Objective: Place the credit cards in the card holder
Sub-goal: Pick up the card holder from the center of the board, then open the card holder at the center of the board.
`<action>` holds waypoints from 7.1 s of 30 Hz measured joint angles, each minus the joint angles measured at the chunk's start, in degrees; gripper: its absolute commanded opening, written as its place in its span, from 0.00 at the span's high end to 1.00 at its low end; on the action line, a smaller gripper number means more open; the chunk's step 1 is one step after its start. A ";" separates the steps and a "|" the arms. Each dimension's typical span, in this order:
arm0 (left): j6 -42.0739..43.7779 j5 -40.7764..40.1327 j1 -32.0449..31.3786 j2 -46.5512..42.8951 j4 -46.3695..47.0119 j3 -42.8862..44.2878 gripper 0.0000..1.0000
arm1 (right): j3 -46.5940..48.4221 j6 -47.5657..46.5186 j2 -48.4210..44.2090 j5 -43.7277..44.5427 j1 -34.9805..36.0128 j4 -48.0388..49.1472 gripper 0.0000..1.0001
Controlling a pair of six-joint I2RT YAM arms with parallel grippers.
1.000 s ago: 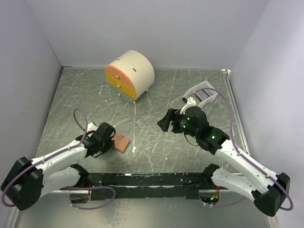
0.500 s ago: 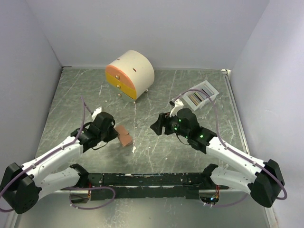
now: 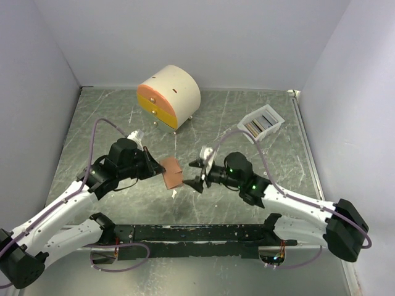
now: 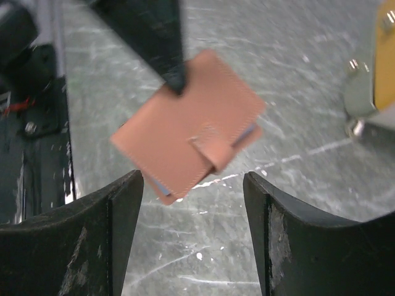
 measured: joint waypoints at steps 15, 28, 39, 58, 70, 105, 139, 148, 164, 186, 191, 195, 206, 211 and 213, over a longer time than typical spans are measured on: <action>-11.82 9.33 0.00 -1.33 -1.88 4.48 0.93 | -9.27 -39.85 -12.59 -1.25 8.96 6.01 0.34; -16.96 9.68 0.00 -1.73 -1.79 4.59 0.93 | -11.17 -51.76 -10.10 5.70 13.03 5.81 0.33; -17.57 9.03 0.00 -2.16 -1.55 4.57 0.93 | -11.54 -54.34 -9.40 9.64 15.26 4.98 0.30; -19.58 10.75 0.17 -3.54 2.82 -1.16 0.54 | -15.91 -49.40 -6.36 16.74 17.22 18.86 1.00; 7.30 6.97 0.07 -14.75 5.62 0.22 0.45 | 1.73 -18.32 -11.93 17.75 17.46 -8.26 1.00; 54.42 42.07 0.07 -7.54 14.93 -4.24 0.83 | 25.09 -9.27 2.84 -20.55 0.55 -45.05 0.94; 6.88 11.39 0.07 -10.19 27.65 -16.61 0.93 | 16.13 37.20 9.20 14.93 5.01 -21.99 0.55; 3.41 11.58 0.09 -11.26 29.88 -19.58 0.93 | 16.17 39.26 11.98 15.93 5.97 -21.79 0.62; 3.45 10.91 0.13 -13.60 29.73 -19.89 0.93 | 16.76 38.93 12.22 20.24 7.15 -23.61 1.00; 4.17 -1.05 0.07 4.96 17.59 -17.05 0.33 | 5.55 37.64 14.69 18.12 5.31 -18.49 1.00; 6.54 -3.41 0.07 5.03 12.44 -10.49 0.30 | 5.55 38.86 13.97 14.62 5.27 -14.97 1.00; 7.58 -3.32 0.07 4.59 11.04 -9.46 0.32 | 5.57 40.33 13.33 12.26 5.18 -11.43 1.00; 8.72 -3.96 0.07 7.67 7.30 -9.73 0.35 | 4.87 41.48 13.57 11.76 2.86 -9.94 1.00; 9.73 -4.70 0.07 9.99 7.23 -10.56 0.37 | 2.19 41.46 12.11 12.48 1.14 -10.88 1.00; 10.12 -4.90 0.07 11.50 7.19 -10.69 0.38 | 1.57 41.44 11.96 12.63 0.61 -11.26 1.00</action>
